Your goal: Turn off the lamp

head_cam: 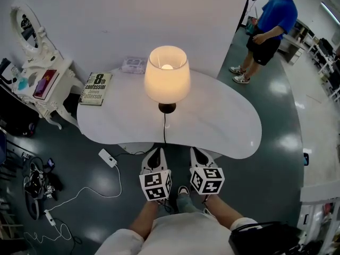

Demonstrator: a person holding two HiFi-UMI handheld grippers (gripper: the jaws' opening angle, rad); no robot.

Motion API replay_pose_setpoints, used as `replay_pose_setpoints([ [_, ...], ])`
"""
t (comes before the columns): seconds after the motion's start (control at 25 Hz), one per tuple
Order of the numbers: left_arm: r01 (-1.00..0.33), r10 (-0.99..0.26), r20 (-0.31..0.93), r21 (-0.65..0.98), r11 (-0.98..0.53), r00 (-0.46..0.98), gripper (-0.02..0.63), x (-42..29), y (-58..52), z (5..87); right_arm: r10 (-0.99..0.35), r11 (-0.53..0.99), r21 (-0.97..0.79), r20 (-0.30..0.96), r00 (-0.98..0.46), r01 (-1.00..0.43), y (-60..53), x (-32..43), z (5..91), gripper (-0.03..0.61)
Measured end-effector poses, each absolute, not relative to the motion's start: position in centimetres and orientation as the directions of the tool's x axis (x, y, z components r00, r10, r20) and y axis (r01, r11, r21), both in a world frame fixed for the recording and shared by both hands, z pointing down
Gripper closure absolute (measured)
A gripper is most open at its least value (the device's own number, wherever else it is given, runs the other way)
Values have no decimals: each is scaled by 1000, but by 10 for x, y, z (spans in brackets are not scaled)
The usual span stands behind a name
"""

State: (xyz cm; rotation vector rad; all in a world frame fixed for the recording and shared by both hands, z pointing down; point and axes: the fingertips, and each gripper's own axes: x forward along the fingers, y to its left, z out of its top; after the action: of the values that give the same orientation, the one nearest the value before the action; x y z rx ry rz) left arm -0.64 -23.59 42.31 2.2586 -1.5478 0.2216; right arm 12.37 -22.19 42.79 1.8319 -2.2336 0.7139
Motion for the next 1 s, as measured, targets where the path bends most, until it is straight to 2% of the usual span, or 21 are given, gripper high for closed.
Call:
replay_pose_setpoints([
  [0.4, -928, -840, 403, 231, -292, 365, 604, -4, -228, 454, -861, 124, -284, 445, -245, -951, -224, 126, 451, 580],
  [1.0, -945, -803, 504, 234, -228, 318, 604, -20, -218, 540, -821, 110, -303, 509, -258, -947, -224, 124, 529, 580],
])
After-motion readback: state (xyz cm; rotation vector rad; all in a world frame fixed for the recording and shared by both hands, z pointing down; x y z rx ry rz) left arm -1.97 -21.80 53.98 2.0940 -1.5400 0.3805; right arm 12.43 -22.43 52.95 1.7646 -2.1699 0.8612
